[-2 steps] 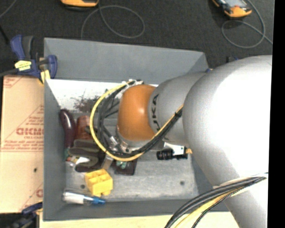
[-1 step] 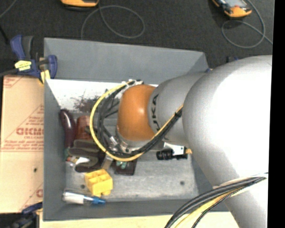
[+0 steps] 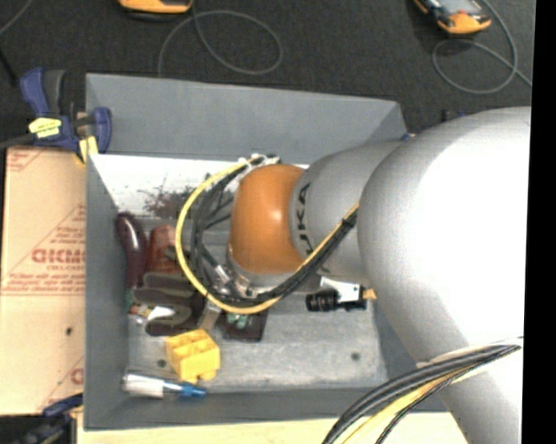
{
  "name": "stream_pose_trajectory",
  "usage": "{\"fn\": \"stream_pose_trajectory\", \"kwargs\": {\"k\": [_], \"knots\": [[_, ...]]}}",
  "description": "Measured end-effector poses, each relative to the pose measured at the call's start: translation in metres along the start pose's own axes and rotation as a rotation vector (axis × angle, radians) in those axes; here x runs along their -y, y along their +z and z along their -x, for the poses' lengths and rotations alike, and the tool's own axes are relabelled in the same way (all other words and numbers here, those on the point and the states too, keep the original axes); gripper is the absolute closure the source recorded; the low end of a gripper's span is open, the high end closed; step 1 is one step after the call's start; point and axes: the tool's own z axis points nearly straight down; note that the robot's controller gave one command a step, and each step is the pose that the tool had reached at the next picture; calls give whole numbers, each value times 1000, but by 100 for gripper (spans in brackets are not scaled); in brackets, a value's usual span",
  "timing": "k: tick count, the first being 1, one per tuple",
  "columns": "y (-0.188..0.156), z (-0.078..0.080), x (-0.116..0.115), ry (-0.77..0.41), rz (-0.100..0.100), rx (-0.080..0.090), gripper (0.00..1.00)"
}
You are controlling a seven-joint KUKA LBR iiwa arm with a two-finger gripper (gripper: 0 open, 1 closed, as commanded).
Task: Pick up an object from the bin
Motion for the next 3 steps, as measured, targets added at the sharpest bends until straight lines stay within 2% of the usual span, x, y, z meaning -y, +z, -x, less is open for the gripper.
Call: {"fn": "stream_pose_trajectory", "kwargs": {"k": [3], "knots": [[-27, 0, 0, 0, 0, 0, 100]]}}
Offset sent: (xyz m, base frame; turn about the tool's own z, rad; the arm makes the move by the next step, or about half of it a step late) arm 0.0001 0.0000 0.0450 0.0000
